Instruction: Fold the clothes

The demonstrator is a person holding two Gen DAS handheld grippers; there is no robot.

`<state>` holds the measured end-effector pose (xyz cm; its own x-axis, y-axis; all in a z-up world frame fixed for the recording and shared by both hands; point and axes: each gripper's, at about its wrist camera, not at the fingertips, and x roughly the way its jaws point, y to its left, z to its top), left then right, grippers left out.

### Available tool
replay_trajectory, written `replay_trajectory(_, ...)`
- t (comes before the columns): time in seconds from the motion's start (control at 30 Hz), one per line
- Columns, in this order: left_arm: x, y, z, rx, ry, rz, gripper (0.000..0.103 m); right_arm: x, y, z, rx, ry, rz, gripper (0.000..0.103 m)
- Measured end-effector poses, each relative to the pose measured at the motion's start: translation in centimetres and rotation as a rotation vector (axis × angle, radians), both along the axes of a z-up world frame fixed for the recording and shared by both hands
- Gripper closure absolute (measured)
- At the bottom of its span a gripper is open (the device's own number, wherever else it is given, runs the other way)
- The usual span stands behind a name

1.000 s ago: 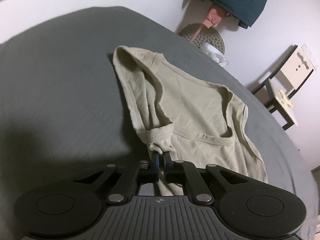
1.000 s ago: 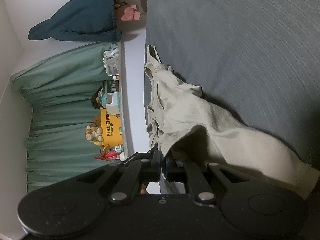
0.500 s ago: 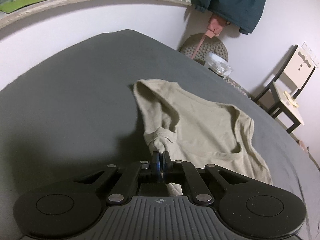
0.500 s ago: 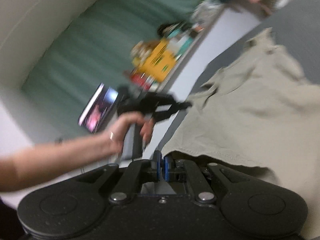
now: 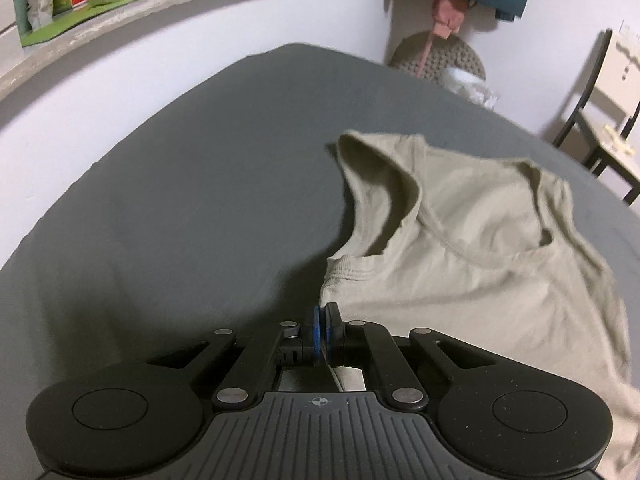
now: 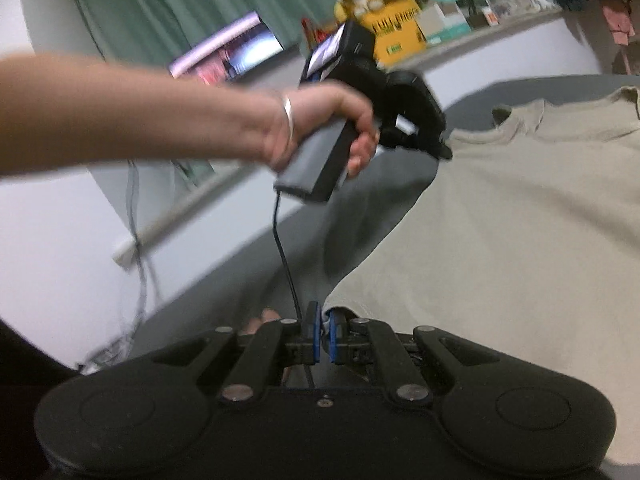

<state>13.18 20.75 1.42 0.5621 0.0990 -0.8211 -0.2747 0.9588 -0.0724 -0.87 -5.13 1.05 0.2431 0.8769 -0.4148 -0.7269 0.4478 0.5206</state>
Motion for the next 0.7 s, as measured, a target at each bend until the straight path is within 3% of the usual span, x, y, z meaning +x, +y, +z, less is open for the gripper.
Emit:
replay_trajectory(0.23, -0.8, -0.7, -1.8, 0.074, 0.051, -0.020, 0.099, -0.6, 2.2, -1.6, -0.102, 0.058, -0.011, 0.098)
replay_trajectory(0.37, -1.2, -0.7, -2.5, 0.079, 0.018, 0.014, 0.099, -1.0, 3.4, -2.6, -0.160, 0.092, -0.018, 0.096)
replay_trajectory(0.4, -1.3, -0.7, -2.5, 0.084, 0.011, 0.017, 0.098, -1.1, 3.7, -2.8, -0.174, 0.100, -0.019, 0.092)
replay_trajectory(0.47, -1.2, -0.7, -2.4, 0.107, 0.018, 0.032, 0.087, -1.2, 4.4, -3.3, -0.203, 0.117, -0.023, 0.087)
replay_trajectory(0.5, -1.2, -0.8, -2.4, 0.120, 0.025, 0.044, 0.073, -1.3, 4.7, -3.5, -0.218, 0.125, -0.024, 0.081)
replay_trajectory(0.53, -1.2, -0.9, -2.3, 0.141, 0.037, 0.066, 0.047, -1.4, 4.8, -3.5, -0.221, 0.131, -0.023, 0.077)
replay_trajectory(0.6, -1.5, -0.7, -2.2, 0.193, 0.056, 0.112, 0.007, -1.6, 4.4, -3.1, -0.205, 0.144, -0.013, 0.072)
replay_trajectory(0.7, -2.6, -0.1, -1.5, 0.222, 0.048, 0.125, 0.006, -1.5, 2.7, -1.7, -0.157, 0.197, 0.035, 0.071)
